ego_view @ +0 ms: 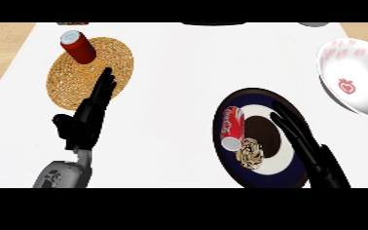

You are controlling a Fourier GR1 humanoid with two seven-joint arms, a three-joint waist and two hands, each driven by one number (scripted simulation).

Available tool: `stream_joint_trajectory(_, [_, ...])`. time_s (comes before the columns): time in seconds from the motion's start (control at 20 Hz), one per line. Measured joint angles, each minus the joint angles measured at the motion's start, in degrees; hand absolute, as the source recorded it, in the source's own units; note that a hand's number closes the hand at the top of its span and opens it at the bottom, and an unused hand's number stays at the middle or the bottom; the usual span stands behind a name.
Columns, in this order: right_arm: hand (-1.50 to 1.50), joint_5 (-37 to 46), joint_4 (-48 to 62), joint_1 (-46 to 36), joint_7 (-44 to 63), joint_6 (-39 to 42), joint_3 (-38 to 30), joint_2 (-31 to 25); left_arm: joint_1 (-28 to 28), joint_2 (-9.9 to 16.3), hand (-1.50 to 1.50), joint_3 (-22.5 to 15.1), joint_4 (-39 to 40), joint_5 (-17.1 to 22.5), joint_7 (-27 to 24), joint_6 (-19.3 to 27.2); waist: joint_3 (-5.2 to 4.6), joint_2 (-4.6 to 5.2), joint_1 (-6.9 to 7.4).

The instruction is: Pick the cupcake from the plate and place it in the bowl

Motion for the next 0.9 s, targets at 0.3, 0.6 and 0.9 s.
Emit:
stream_joint_trajectory(0.3, [-1.5,3.32,-3.69,-4.88,18.61,8.58,1.52,-0.16,-0.8,-0.28,0.0,0.1,-2.09,-0.82,2.52,0.36,0.01,0.05,0.42])
stream_joint_trajectory(0.6, [-1.5,4.73,-1.52,-8.56,30.06,15.63,2.93,0.82,0.07,-0.67,0.0,0.39,-1.73,-1.08,1.81,-0.66,0.03,0.1,0.51])
stream_joint_trajectory(0.9, [-1.5,4.29,3.97,-8.94,29.0,19.12,1.27,1.76,-1.91,-2.18,0.0,1.39,-1.39,-2.02,3.37,-0.88,0.08,0.12,0.37])
